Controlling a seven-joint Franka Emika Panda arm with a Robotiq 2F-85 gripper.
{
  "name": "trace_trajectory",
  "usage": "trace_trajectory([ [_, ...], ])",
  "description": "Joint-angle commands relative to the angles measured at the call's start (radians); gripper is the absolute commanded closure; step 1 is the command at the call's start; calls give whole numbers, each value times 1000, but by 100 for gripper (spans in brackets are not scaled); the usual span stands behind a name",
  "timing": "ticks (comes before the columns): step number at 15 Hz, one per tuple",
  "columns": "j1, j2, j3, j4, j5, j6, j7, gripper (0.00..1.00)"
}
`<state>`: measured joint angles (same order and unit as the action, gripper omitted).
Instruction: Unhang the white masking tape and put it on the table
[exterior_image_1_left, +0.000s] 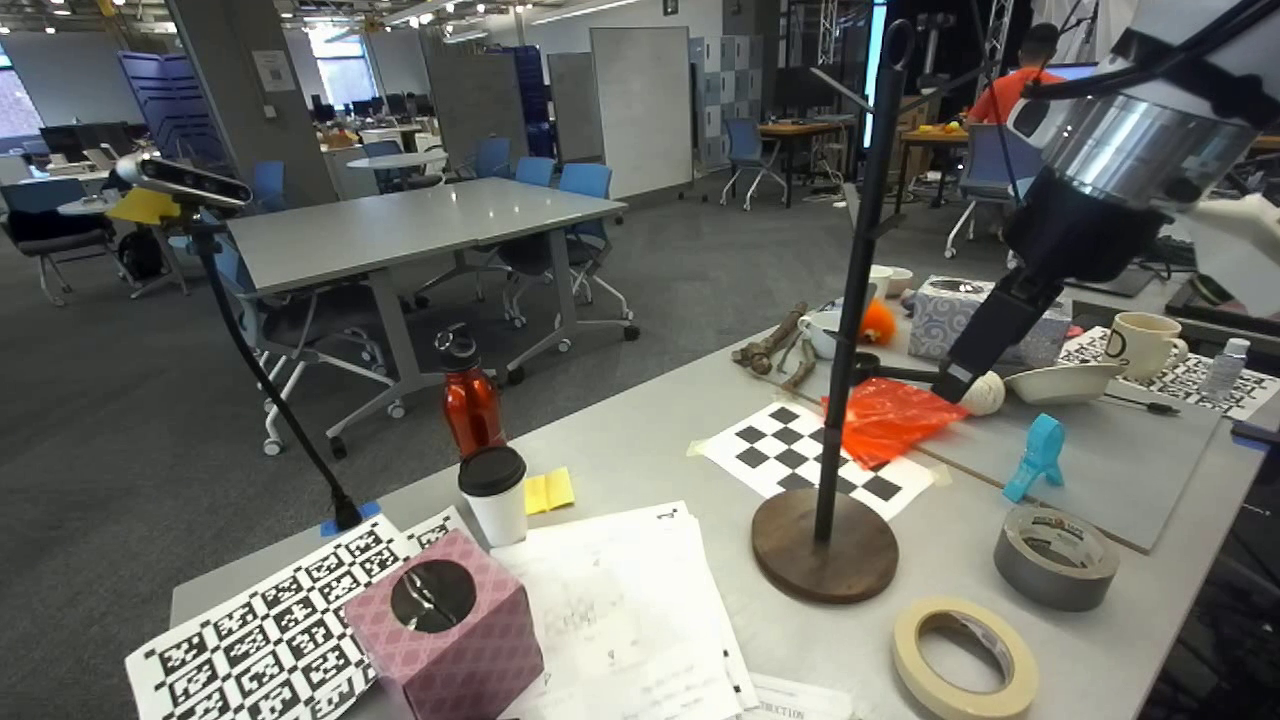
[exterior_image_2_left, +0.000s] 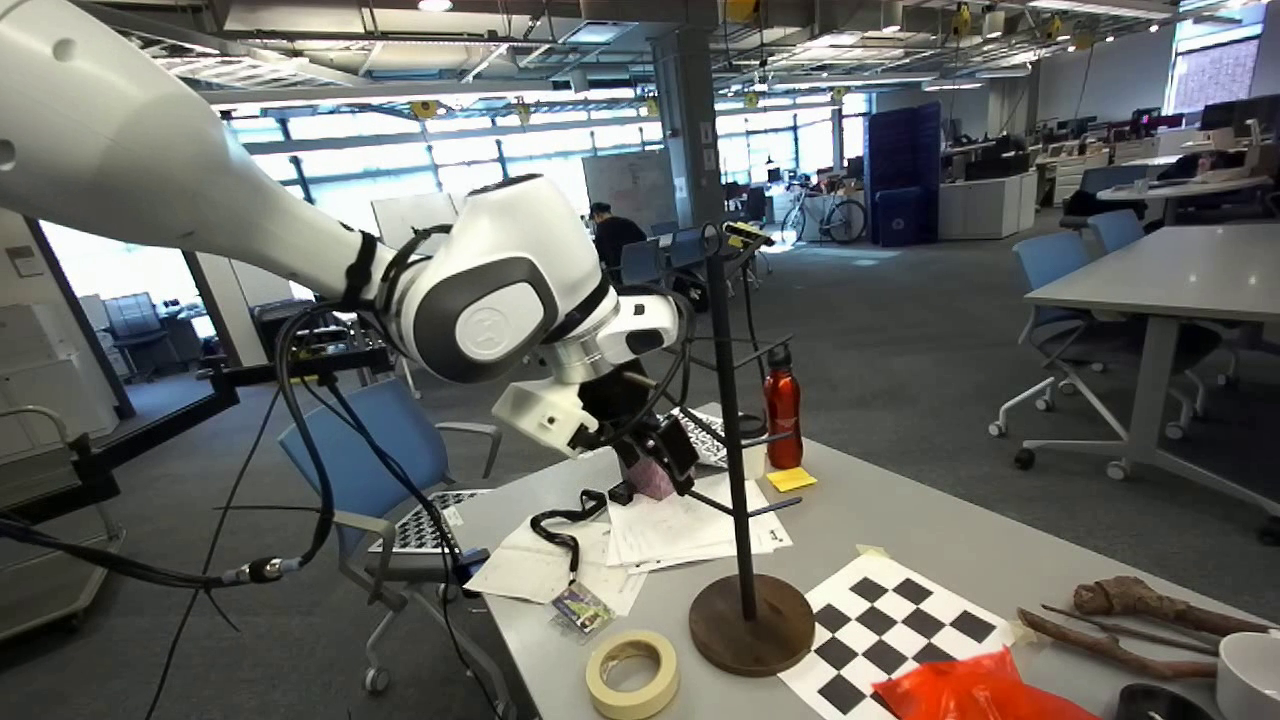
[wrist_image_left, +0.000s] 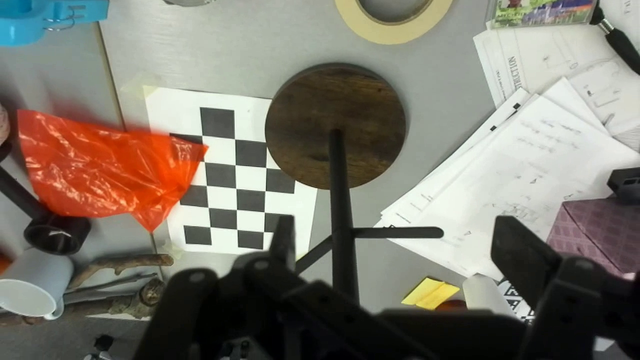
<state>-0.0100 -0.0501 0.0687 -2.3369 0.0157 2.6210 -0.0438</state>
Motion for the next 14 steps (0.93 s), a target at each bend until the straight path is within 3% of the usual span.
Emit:
trace_trajectory([
  [1, 27, -66, 4, -40, -52, 13, 83, 0],
  [14, 32, -31, -10, -12, -33, -4, 56, 0],
])
